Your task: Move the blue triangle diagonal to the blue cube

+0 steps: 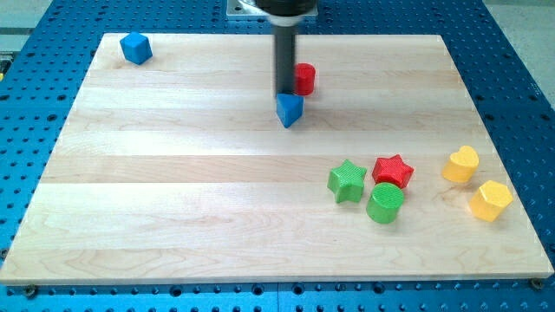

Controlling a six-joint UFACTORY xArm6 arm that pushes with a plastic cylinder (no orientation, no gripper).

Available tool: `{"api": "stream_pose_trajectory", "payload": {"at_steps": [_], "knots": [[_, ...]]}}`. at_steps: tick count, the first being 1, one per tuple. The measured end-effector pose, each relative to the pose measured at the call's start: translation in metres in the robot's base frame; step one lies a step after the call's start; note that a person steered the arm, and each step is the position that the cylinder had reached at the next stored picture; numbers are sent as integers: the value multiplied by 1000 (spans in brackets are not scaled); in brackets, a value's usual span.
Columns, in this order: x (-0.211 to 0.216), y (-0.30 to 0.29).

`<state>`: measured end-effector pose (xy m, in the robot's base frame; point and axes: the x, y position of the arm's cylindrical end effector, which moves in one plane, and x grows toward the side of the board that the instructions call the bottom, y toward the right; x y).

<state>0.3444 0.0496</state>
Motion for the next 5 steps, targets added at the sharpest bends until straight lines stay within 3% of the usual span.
{"api": "stream_pose_trajectory", "payload": {"at_steps": [1, 2, 3, 5], "knots": [[39, 37], [50, -24], [43, -122], [43, -130]]}}
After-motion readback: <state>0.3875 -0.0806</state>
